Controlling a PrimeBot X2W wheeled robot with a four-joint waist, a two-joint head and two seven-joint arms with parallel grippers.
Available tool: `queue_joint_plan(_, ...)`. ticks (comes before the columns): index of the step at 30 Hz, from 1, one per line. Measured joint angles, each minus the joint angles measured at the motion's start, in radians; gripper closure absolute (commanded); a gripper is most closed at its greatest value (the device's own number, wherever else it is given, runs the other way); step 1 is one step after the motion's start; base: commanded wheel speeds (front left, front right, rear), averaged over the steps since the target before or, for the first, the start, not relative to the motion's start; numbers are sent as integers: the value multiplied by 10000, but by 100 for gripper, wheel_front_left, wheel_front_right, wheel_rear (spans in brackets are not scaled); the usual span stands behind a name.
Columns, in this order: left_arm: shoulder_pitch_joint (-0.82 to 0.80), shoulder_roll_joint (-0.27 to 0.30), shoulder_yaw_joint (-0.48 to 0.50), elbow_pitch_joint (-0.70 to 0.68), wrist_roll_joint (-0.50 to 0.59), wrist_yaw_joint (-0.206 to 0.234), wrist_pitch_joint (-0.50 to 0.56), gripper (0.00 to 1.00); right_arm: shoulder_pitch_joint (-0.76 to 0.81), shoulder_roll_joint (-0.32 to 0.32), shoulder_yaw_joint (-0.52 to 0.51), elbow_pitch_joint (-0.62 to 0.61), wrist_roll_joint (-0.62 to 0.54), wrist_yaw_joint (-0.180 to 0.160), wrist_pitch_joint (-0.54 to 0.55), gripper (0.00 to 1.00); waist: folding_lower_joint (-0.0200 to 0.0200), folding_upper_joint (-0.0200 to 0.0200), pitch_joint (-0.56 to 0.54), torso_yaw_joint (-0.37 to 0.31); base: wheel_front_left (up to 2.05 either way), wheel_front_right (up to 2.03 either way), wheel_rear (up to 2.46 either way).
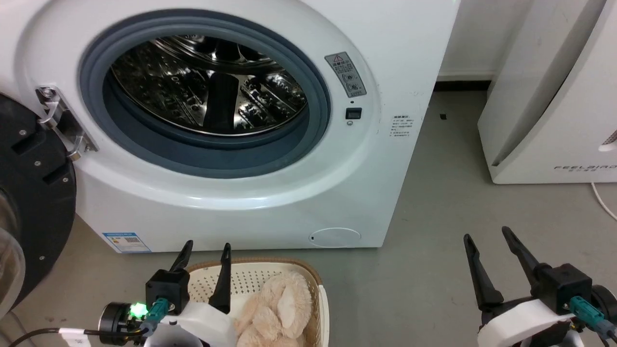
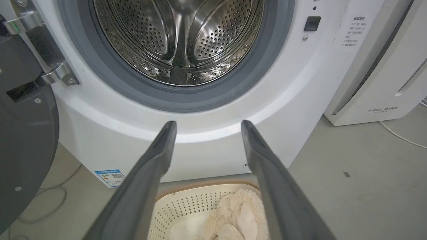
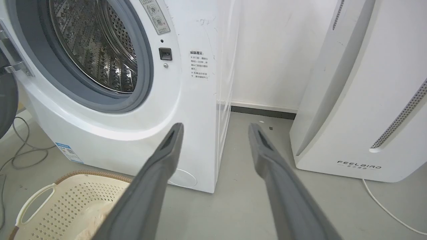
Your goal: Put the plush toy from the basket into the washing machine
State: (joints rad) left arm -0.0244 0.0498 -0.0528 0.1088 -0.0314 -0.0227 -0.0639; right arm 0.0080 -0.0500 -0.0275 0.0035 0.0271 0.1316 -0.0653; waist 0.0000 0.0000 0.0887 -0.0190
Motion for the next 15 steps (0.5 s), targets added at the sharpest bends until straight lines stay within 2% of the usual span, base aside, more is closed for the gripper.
queue_joint_plan(15,-1018,50,-525,1465,-163,-244,-353,0,-385,0,-84,-82,151,0,-337,0,1,0,997,-260,0,0,0)
